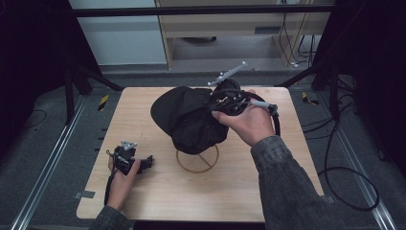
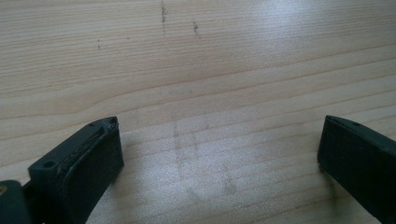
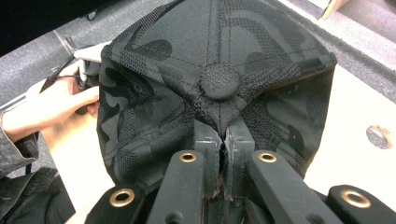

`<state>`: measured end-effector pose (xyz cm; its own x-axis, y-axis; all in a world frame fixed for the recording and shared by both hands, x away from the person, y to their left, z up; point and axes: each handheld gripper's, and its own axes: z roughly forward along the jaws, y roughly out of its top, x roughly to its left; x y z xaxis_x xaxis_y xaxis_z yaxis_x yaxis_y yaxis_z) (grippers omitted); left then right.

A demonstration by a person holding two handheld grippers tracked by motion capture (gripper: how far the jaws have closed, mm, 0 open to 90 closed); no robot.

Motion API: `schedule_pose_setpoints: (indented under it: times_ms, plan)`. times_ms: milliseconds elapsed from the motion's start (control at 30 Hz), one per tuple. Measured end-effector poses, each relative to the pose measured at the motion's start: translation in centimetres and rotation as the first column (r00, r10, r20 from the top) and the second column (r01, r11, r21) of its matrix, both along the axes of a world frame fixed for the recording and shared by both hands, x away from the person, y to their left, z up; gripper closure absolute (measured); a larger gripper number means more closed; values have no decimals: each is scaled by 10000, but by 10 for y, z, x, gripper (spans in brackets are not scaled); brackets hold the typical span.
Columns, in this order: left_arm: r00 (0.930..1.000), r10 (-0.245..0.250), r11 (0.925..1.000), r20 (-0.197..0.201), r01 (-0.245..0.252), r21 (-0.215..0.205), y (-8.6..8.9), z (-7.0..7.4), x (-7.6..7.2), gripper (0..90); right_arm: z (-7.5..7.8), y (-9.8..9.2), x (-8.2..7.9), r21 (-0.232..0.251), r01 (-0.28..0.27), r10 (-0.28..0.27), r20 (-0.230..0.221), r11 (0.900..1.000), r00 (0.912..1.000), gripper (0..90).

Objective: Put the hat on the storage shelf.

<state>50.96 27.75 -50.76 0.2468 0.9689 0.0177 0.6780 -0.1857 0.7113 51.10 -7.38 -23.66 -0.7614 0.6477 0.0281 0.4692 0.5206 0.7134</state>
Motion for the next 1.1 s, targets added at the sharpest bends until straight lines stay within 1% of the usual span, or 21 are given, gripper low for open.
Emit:
schedule_pose_setpoints:
  times_ms: [200,600,1100]
  plan:
    - [10000,13,10000,12,-13,-12,0,0,0,0,-10,5,4,-127,2,-3,-64,9999,10000,862]
    - [10000,12,10000,10,-12,-7,0,0,0,0,-17,14,9,-366,19,-18,42,9993,10000,854]
    - [10000,11,10000,12,-11,-8,0,0,0,0,-18,14,11,-242,88,-88,16,9997,10000,835]
